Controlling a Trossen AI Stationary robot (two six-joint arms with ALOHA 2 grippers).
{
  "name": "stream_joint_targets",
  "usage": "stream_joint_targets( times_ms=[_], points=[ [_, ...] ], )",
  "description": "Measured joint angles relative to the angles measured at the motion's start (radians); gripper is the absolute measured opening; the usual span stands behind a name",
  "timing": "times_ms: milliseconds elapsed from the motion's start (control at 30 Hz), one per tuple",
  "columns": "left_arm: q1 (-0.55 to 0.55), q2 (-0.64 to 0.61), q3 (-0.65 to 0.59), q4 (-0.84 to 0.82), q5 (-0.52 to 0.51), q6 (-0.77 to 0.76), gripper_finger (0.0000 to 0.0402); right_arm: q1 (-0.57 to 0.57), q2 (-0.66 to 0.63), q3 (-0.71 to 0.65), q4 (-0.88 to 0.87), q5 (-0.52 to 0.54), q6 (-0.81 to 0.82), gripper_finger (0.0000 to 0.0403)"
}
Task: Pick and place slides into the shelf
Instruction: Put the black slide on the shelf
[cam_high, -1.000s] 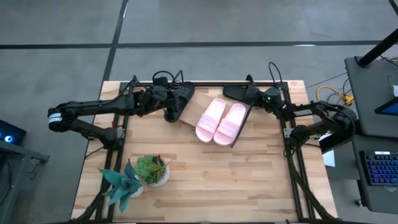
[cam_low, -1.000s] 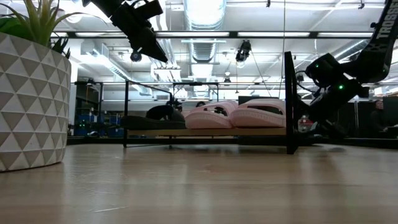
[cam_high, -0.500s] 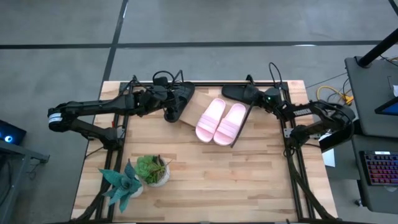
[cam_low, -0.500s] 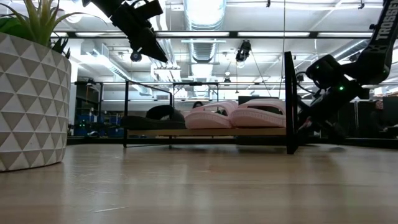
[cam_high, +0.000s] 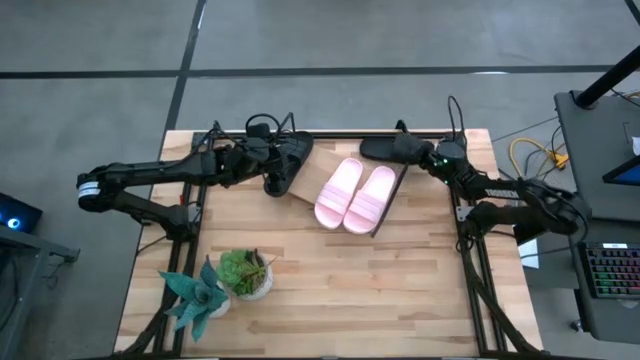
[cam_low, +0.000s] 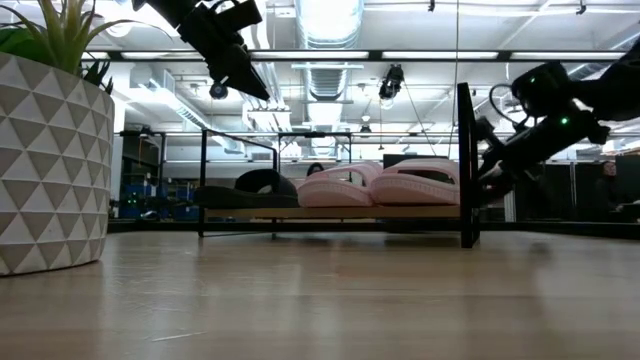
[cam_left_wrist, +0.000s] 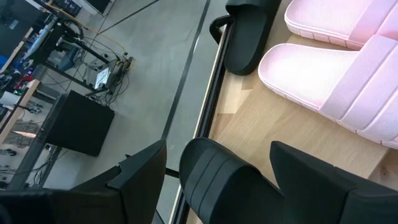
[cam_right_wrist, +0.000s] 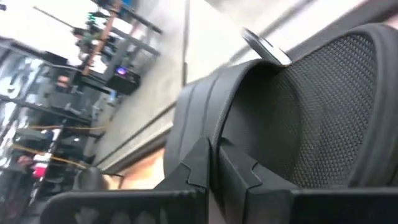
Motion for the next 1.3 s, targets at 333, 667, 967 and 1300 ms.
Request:
stream_joint_targets(
  times_ms=[333,667,967,1300],
  points=[
    [0.0,0.0,0.0,0.0,0.0,0.0,0.027,0.003,-0.229,0.041,0.032,-0.049,-0.098,0.0011],
    [0.0,0.0,0.0,0.0,0.003,0.0,0.027,0.003,-0.361,0.092,-0.006,-0.159,-0.137,0.0011],
    [-0.006,0.0,0.0,0.094,0.066,0.176,0.027,0.102,-0.383,0.175,-0.063,-0.391,-0.185,0.0011],
    [-0.113,0.013,0.0,0.271,0.108,0.433,0.027,0.324,-0.384,0.267,-0.106,-0.466,-0.251,0.0011]
  ],
)
